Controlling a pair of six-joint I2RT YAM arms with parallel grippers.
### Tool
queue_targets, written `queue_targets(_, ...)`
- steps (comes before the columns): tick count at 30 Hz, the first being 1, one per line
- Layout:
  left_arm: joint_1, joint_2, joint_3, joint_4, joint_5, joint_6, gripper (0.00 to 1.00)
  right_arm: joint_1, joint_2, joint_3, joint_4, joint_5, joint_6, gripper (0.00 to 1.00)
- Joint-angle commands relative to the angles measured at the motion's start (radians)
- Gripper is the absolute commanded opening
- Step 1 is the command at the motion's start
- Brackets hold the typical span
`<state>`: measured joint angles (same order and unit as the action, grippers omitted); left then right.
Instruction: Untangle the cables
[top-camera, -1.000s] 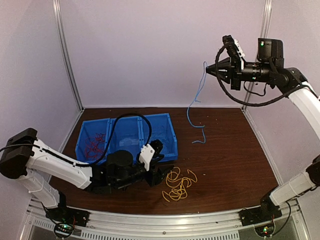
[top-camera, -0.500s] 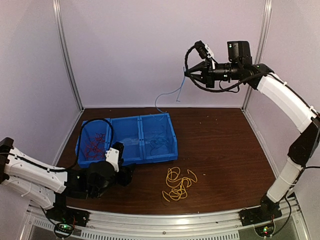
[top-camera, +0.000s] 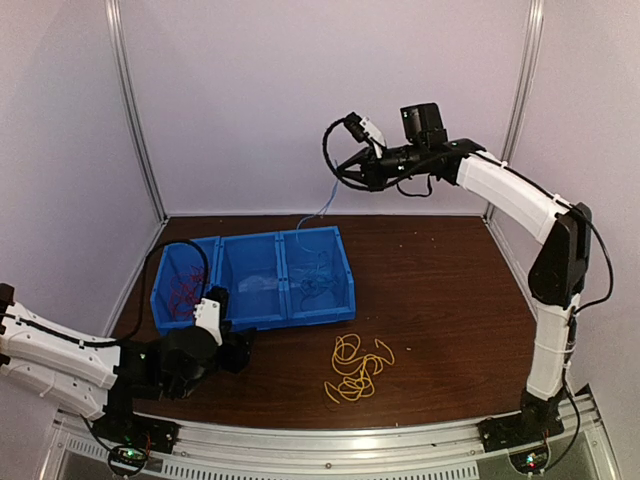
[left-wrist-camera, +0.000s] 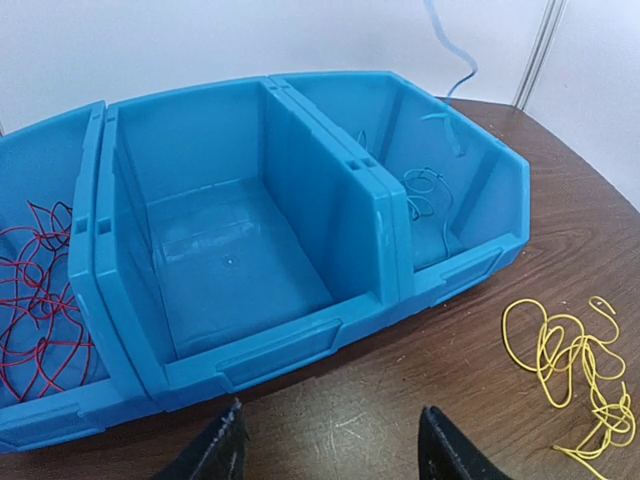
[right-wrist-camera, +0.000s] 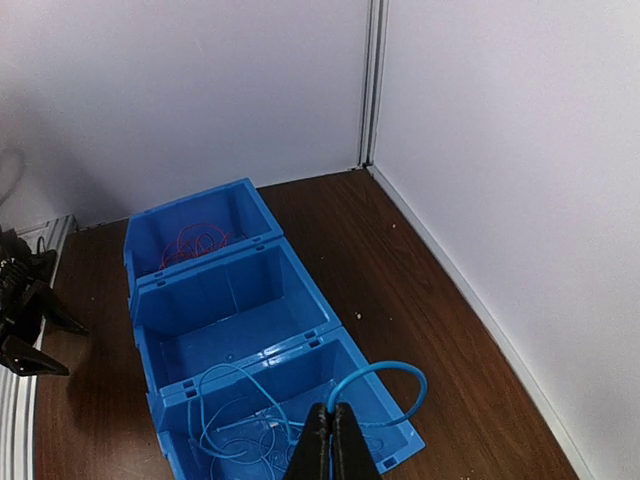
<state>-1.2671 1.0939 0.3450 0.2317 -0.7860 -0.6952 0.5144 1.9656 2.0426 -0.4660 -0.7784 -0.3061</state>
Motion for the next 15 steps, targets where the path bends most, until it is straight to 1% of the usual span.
queue_targets(1,-0.001,-0.019,-0.020,-0.004,-0.036,-0.020,0.60,0.002,0.060,0.040,0.005,0.031,0.022,0.00)
queue_targets(10,-0.001,0.036,-0.004,0.016,-0.031,-0.024,0.60,0.042,0.168,0.016,-0.048,0.020,0.022,0.00)
queue_targets(15,-0.002,0.073,0.014,0.016,-0.026,-0.023,0.60,0.101,0.212,0.001,-0.082,0.093,-0.012,0.00)
